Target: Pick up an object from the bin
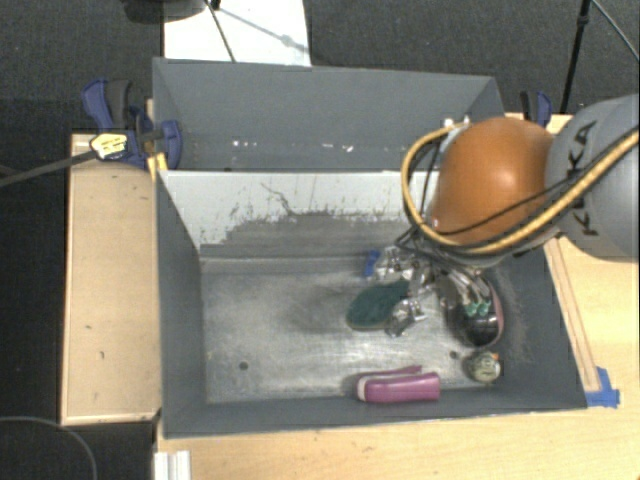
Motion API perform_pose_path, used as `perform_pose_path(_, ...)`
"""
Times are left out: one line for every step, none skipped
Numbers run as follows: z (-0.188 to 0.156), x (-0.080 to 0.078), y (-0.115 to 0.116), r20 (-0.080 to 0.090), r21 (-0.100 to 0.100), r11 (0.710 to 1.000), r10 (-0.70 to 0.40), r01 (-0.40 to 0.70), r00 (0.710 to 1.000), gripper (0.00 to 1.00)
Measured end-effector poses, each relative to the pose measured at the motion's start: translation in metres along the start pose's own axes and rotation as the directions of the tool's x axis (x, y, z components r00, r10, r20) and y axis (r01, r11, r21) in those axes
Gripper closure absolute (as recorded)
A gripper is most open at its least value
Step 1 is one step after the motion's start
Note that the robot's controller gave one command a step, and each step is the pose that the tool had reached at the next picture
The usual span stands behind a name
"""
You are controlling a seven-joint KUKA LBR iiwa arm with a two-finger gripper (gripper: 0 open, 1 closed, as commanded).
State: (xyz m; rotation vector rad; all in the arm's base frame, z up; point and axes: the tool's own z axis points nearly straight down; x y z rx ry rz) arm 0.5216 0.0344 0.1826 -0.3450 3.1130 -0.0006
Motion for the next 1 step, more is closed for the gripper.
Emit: perform_pose_path(-0.0791,-0.0091,-0.0021,0.002,0.0,1.0,0.018,-0.018,1.0,1.0)
